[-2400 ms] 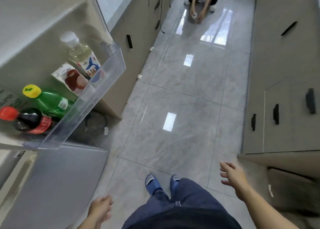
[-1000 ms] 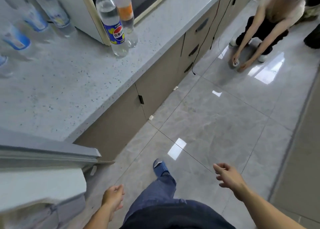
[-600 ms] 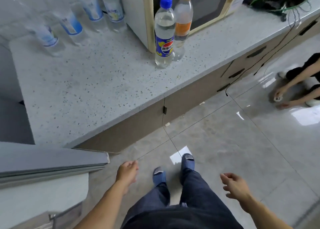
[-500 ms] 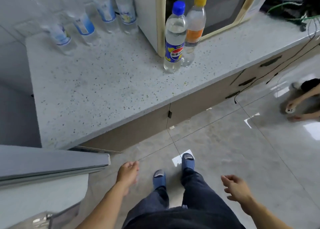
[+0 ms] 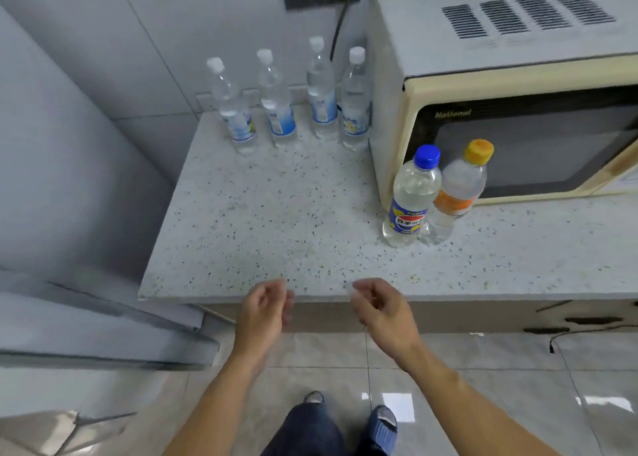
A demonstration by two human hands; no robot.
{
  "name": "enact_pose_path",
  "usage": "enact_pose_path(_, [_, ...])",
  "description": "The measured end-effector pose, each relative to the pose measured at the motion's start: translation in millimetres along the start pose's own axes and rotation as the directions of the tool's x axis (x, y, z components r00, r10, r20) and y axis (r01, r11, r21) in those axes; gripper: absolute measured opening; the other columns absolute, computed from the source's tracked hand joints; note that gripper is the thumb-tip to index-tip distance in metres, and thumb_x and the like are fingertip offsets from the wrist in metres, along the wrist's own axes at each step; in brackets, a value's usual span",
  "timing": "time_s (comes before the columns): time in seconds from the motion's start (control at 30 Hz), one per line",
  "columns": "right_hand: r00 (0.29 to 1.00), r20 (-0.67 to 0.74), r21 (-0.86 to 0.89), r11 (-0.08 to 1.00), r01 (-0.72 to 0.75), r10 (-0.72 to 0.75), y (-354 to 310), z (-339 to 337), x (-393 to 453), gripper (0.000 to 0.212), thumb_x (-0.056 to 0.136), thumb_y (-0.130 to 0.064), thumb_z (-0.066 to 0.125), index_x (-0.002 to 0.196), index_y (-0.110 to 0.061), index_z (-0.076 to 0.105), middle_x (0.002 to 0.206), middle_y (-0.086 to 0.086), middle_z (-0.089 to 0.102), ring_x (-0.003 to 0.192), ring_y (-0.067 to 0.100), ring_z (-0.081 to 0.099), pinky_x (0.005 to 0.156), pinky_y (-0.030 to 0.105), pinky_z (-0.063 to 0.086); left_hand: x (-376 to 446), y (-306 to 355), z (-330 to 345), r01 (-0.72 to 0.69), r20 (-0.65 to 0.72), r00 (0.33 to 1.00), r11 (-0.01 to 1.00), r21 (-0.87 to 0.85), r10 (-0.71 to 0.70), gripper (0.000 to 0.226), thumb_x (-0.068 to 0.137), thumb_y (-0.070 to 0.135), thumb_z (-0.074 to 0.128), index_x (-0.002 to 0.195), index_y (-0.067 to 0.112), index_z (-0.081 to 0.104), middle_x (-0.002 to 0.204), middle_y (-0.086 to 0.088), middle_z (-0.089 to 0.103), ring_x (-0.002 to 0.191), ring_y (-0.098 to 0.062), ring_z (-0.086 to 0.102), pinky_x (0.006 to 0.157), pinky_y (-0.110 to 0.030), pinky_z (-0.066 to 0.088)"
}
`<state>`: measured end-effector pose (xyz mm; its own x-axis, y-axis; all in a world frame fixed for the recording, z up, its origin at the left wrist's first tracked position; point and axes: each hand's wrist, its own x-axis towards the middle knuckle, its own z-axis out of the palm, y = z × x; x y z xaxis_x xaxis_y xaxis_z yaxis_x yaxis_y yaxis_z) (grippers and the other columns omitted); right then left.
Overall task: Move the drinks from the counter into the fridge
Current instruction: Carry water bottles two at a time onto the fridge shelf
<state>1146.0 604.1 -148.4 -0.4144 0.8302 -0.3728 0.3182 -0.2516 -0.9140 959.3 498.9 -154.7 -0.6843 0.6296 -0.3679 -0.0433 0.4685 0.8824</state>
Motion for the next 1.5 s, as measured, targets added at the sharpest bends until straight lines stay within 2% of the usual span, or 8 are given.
enact_pose_path(0.33, [0.962,-0.052,0.061,0.961,0.269,-0.266,-164,69,168,0.032,0.089,-0.036,0.067,0.120,-0.031,0.058,0.105,-0.012,0.061,0.089,0.003,0.062,0.087,0.034,0.057,130,142,0,-0.094,-0.412,0.911,0.972,-0.216,-0.003,0.025,0.094,0.029,0.064,0.115,0.037,0.053,0.111,0.008,0.063,0.093,-0.009,0.065,0.067,-0.022,0.056])
enact_pose_path(0.43, [0.962,-0.087,0.023,0.964,0.263,-0.260,-194,82,218,0.041,0.089,-0.038,0.068,0.126,-0.032,0.052,0.112,-0.016,0.054,0.099,0.007,0.059,0.093,0.037,0.054,177,173,1,-0.079,-0.459,0.887,0.964,-0.253,-0.048,0.043,0.092,0.031,0.067,0.130,0.032,0.049,0.125,0.004,0.060,0.102,-0.015,0.062,0.086,-0.033,0.055])
enact_pose_path(0.7, [0.938,-0.120,-0.084,0.944,0.318,-0.326,-251,118,319,0.073,0.083,-0.033,0.072,0.146,-0.021,0.037,0.141,0.002,0.047,0.127,0.020,0.049,0.105,0.036,0.043,291,234,-16,-0.048,-0.477,0.877,0.978,-0.205,-0.057,0.079,0.084,0.035,0.073,0.151,0.028,0.030,0.150,-0.002,0.042,0.125,-0.026,0.053,0.088,-0.033,0.044])
enact_pose_path(0.8, [0.945,-0.095,-0.133,0.945,0.298,-0.312,-251,128,341,0.079,0.080,-0.028,0.076,0.147,-0.021,0.035,0.142,0.004,0.047,0.126,0.024,0.051,0.105,0.042,0.046,320,250,-20,-0.015,-0.437,0.892,0.960,-0.281,-0.114,0.086,0.079,0.029,0.079,0.149,0.029,0.030,0.146,-0.003,0.044,0.118,-0.025,0.054,0.093,-0.037,0.047])
enact_pose_path(0.93, [0.958,-0.032,-0.181,0.944,0.276,-0.286,-242,136,361,0.084,0.075,-0.024,0.083,0.145,-0.022,0.036,0.139,0.005,0.050,0.123,0.025,0.053,0.102,0.043,0.047,344,250,-25,-0.024,-0.402,0.915,0.990,-0.139,-0.035,0.092,0.077,0.024,0.081,0.151,0.032,0.027,0.148,-0.002,0.041,0.125,-0.026,0.050,0.091,-0.035,0.043])
enact_pose_path(1.1, [0.964,0.006,-0.187,0.946,0.263,-0.267,-233,137,376,0.070,0.075,-0.028,0.084,0.131,-0.018,0.043,0.118,-0.001,0.057,0.106,0.020,0.057,0.085,0.033,0.046,359,243,-31,-0.018,-0.356,0.934,0.997,-0.074,-0.010,0.082,0.078,0.030,0.082,0.146,0.032,0.036,0.144,0.000,0.050,0.128,-0.027,0.050,0.106,-0.045,0.045])
enact_pose_path(1.37, [0.933,-0.087,-0.131,0.933,0.336,-0.349,-202,129,327,0.061,0.075,-0.029,0.085,0.120,-0.029,0.044,0.110,-0.013,0.055,0.098,0.011,0.055,0.080,0.025,0.044,318,211,-17,-0.168,-0.435,0.884,0.985,0.044,0.170,0.056,0.083,0.035,0.076,0.131,0.036,0.048,0.117,0.012,0.053,0.112,-0.018,0.053,0.092,-0.036,0.046])
enact_pose_path(1.5, [0.933,-0.129,-0.035,0.942,0.335,-0.336,-182,114,281,0.054,0.073,-0.030,0.086,0.102,-0.048,0.045,0.099,-0.031,0.055,0.091,-0.013,0.056,0.068,0.007,0.040,274,187,-7,-0.222,-0.459,0.860,0.974,0.054,0.222,0.056,0.083,0.035,0.076,0.131,0.039,0.048,0.127,0.010,0.058,0.119,-0.019,0.053,0.097,-0.042,0.048])
